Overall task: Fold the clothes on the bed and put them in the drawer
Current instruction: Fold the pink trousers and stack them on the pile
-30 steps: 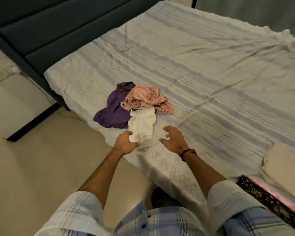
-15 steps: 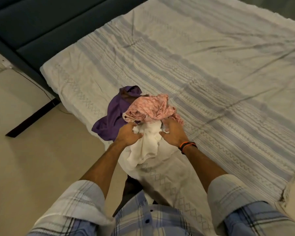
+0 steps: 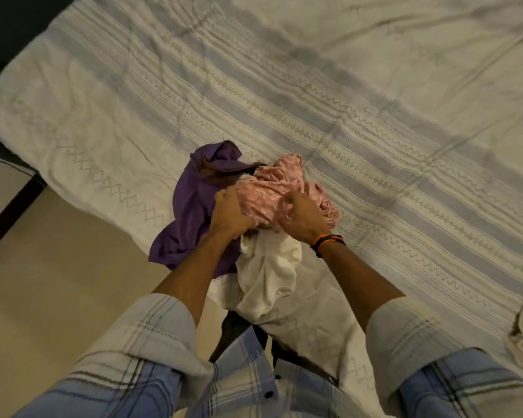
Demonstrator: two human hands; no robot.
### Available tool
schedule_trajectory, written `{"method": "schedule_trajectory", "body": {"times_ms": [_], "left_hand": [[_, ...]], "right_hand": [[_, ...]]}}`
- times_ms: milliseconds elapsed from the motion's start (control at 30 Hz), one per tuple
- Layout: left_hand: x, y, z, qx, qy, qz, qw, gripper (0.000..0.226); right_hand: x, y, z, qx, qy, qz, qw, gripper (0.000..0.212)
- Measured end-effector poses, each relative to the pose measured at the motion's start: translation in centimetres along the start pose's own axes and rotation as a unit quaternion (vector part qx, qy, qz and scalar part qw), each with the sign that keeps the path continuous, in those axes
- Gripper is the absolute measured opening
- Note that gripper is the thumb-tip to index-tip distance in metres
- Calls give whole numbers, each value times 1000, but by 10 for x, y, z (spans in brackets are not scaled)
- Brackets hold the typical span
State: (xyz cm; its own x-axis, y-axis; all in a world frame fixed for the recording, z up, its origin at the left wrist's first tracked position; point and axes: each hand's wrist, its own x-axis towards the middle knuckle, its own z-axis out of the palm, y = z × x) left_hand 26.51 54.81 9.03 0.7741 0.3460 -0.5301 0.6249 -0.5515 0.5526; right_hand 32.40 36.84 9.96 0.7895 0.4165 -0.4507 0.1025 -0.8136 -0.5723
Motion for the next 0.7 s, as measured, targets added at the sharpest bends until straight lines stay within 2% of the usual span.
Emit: {"method": "schedule_trajectory", "body": {"times_ms": [67, 167, 400, 533, 600, 700], "left_hand": [[17, -1, 1, 10, -26, 21, 999, 106], [27, 1, 3, 22, -46, 41, 998, 110], [34, 7, -3, 27, -23, 62, 997, 66], [18, 21, -10, 17, 22, 85, 996, 40], [9, 30, -13, -1, 44, 101, 994, 28], [-11, 43, -17, -40, 69, 125, 989, 18]], "right_hand": [[12, -2, 8, 9, 0, 15, 1000, 37], [19, -2, 16, 12, 8, 20, 1000, 38], [24, -4, 18, 42, 20, 35, 998, 52], [17, -6, 5, 47, 12, 25, 999, 86], [15, -8, -2, 59, 37, 7, 998, 83], [4, -13, -20, 53, 61, -21, 996, 62]]}}
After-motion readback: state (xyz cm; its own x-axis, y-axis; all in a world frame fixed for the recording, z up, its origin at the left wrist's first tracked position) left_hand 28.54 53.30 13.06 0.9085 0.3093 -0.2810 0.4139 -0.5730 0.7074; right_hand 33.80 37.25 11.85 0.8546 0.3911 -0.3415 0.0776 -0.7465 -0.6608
